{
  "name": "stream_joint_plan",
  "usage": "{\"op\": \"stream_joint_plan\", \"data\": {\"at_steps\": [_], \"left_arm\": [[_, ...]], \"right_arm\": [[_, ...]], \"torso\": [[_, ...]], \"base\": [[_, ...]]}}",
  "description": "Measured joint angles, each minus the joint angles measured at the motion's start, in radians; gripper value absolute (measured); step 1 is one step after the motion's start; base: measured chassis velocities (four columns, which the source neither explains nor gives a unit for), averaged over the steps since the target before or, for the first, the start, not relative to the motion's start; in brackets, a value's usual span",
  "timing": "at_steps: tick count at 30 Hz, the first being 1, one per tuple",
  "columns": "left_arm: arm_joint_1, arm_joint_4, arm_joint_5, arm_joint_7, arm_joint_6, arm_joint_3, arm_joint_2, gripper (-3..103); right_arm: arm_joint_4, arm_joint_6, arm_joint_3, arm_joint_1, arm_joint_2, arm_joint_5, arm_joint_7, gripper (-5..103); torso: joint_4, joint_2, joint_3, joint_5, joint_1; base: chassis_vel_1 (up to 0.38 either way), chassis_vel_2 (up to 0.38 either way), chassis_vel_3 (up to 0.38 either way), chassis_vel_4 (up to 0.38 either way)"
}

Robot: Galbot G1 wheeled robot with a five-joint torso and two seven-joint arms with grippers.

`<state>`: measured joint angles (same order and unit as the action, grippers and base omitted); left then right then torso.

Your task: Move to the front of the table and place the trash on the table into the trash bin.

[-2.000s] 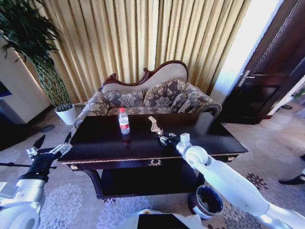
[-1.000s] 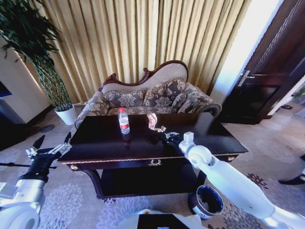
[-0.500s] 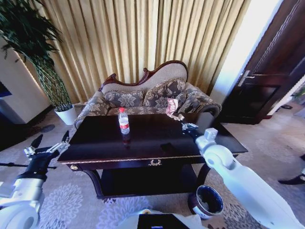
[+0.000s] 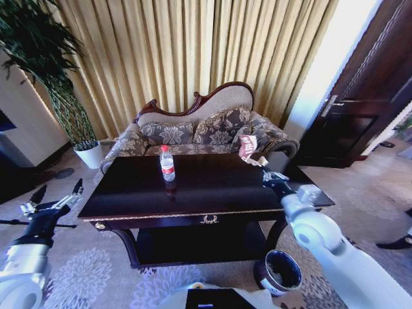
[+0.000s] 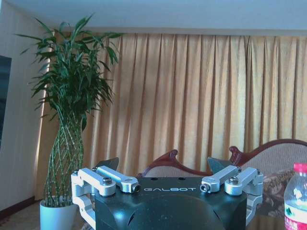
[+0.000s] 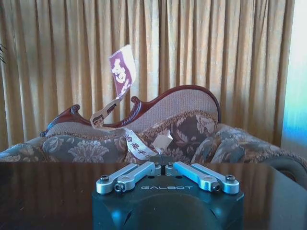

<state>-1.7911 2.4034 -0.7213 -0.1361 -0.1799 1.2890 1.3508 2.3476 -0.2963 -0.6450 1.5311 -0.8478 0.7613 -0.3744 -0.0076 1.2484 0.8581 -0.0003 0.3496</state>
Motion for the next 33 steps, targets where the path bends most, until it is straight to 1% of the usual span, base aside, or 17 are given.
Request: {"op": "stream_joint_plan", "data": {"at_steps": [3,8,17,21,25,26,29,30,33], "left_arm": [[0.012,-0.003,0.003,-0.008,0.0,0.001,0.006,100],[0.019,-0.004,0.005,-0.01,-0.013,-0.004,-0.001,100],[0.005,-0.003,0.005,-0.01,-0.037,0.0,-0.013,100],[0.005,-0.001,0.005,-0.008,-0.06,0.0,-0.012,100],[0.007,0.002,0.019,-0.004,-0.12,0.007,-0.015,100],[0.007,0.002,0.019,-0.004,-0.12,0.007,-0.015,100],[0.01,0.008,0.023,-0.012,-0.161,0.02,-0.026,100],[0.01,0.008,0.023,-0.012,-0.161,0.02,-0.026,100],[0.014,0.017,0.024,-0.013,-0.213,0.031,-0.036,100]], "right_arm": [[0.035,0.0,-0.015,0.055,-0.021,-0.02,-0.002,0],[0.056,0.0,-0.038,0.089,-0.03,-0.029,-0.004,0],[0.071,0.002,-0.051,0.106,-0.058,-0.049,-0.002,0],[0.068,0.004,-0.051,0.108,-0.063,-0.055,-0.001,0],[0.06,0.007,-0.042,0.107,-0.07,-0.069,0.0,0],[0.06,0.007,-0.042,0.107,-0.07,-0.069,0.0,0],[0.053,0.014,-0.033,0.106,-0.076,-0.083,0.001,0],[0.053,0.014,-0.033,0.106,-0.076,-0.083,0.001,0],[0.047,0.017,-0.028,0.104,-0.082,-0.089,0.002,0]], "torso": [[0.0001,0.0,0.0,0.0,0.0],[0.0001,0.0,0.0,0.0001,0.0],[0.0002,0.0,0.0,0.0001,0.0],[0.0002,0.0,0.0,0.0001,0.0],[0.0001,0.0,0.0,0.0,0.0],[0.0001,0.0,0.0,0.0,0.0],[0.0001,0.0,0.0,0.0,0.0],[0.0001,0.0,0.0,0.0,0.0],[0.0001,0.0,0.0,0.0003,0.0]], "base": [[0.0,0.0,0.0,0.0],[0.0,0.0,0.0,0.0],[0.025,-0.026,-0.038,0.02],[0.106,-0.085,-0.091,0.101],[0.132,-0.138,-0.138,0.133],[0.139,-0.143,-0.123,0.148],[0.146,-0.157,-0.125,0.156],[0.149,-0.164,-0.126,0.159],[0.134,-0.14,-0.123,0.136]]}}
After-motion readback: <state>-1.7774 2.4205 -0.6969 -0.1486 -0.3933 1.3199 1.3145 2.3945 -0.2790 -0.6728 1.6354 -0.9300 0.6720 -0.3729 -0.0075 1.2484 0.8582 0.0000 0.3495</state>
